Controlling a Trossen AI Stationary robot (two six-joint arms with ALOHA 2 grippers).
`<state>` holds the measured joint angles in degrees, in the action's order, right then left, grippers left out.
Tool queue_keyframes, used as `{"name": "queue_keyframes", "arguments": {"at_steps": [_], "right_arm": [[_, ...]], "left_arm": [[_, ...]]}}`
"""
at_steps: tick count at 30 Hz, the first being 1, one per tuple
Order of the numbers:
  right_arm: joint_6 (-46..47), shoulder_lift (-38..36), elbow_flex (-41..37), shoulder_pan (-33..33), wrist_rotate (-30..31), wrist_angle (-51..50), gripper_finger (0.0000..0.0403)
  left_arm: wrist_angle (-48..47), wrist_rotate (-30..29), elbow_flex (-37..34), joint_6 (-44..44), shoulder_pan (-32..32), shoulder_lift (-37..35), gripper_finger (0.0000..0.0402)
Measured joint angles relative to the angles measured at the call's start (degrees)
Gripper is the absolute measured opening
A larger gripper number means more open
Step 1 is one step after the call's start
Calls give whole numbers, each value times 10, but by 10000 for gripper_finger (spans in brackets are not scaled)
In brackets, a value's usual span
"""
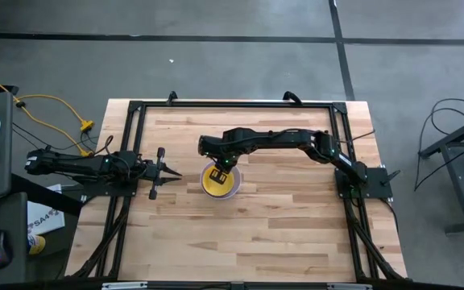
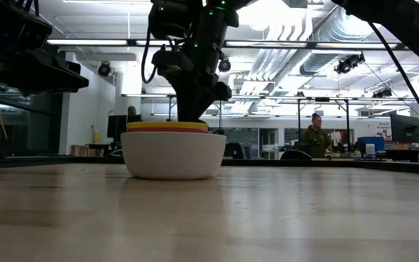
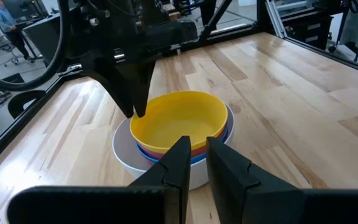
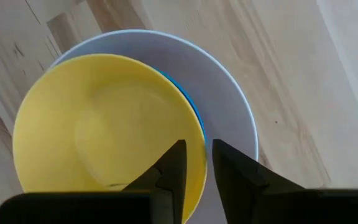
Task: Nest bowls inside each other
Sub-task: Stack the yellow bowl on the purple bowl, then return to Home Position
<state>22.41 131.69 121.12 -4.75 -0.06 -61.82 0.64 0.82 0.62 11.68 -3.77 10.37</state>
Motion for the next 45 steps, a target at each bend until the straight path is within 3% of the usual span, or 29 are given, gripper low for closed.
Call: {"name": "queue_keyframes", "arguments": {"at_steps": [15,28,36,45], "right_arm": [[-3,-1,0,3,9,27,106],[-13,-36,5,6,76,22,111],[-13,-58,5,19,159,48,110],[-25,-75,4,36,167,77,110]], "left_arm": [[0,0,0,0,0,0,51],[0,0,0,0,0,0,51],[0,0,0,0,0,0,51],[0,0,0,0,0,0,51]]}}
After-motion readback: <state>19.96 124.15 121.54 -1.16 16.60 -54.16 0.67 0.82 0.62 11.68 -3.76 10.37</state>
